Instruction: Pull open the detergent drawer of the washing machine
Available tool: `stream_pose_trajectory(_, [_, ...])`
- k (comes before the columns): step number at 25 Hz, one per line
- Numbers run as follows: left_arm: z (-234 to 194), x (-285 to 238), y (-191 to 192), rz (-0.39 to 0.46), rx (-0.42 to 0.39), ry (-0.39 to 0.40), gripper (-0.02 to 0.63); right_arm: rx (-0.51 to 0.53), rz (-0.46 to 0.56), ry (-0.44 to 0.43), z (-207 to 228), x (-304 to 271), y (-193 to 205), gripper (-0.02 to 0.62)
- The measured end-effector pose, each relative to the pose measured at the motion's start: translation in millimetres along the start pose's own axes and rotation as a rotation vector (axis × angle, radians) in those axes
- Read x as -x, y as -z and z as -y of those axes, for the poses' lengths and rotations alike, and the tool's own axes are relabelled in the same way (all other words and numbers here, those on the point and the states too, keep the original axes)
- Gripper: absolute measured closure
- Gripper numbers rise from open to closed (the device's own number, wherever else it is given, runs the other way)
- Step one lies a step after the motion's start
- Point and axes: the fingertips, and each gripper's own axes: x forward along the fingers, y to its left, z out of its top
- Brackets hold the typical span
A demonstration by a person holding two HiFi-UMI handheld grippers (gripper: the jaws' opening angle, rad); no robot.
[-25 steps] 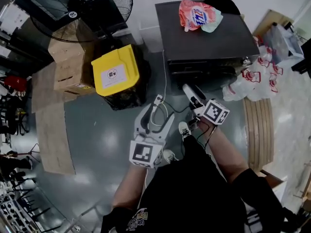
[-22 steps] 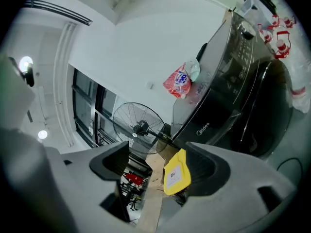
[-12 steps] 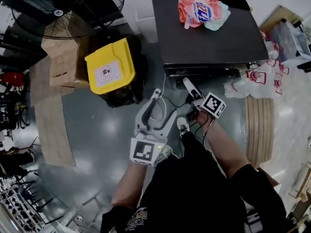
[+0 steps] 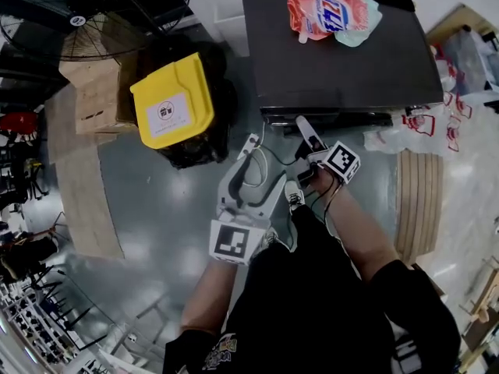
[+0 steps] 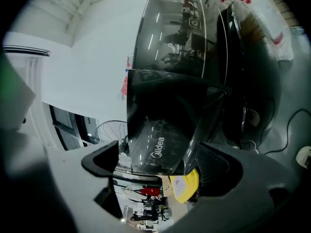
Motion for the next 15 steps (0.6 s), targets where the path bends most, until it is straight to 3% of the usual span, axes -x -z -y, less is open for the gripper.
stream_pose_trajectory(12, [-5, -27, 9, -0.024, 0.028, 0.023, 0.334, 0.012, 0.018, -0.011, 10, -19, -14, 0.081])
stream_pose_trajectory(15, [-3, -29, 10, -0.024, 0.030, 0.031, 0.334, 0.040, 0.016, -0.016, 8, -18, -15, 0.124])
